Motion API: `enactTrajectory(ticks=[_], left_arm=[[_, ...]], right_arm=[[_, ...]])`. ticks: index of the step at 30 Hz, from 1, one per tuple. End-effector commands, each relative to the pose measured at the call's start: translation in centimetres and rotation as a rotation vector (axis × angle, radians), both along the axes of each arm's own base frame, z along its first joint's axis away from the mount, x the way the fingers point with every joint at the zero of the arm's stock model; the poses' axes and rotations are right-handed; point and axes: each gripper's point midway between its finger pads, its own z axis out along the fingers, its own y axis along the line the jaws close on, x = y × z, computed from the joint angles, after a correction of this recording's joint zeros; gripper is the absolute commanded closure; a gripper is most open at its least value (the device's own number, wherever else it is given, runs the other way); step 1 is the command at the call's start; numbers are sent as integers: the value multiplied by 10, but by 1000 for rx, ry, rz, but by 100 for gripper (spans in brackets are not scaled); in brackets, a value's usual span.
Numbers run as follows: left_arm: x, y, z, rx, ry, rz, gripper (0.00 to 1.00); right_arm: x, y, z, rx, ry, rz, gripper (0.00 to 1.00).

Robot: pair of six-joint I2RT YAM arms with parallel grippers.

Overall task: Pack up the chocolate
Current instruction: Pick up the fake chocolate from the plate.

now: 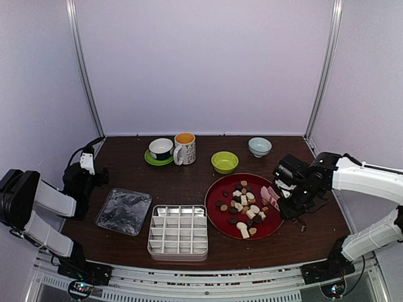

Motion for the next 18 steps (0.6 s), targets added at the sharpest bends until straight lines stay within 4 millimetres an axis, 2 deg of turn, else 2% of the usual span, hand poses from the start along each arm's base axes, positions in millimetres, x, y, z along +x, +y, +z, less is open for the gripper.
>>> enactTrajectory(ticks=[1,18], left_arm=[[4,4,13,-1,-42,15,2],[3,5,12,-2,-41,16,2]], right_arm=[[11,-3,2,-37,-37,1,69],[21,-4,-9,-104,-37,27,67]])
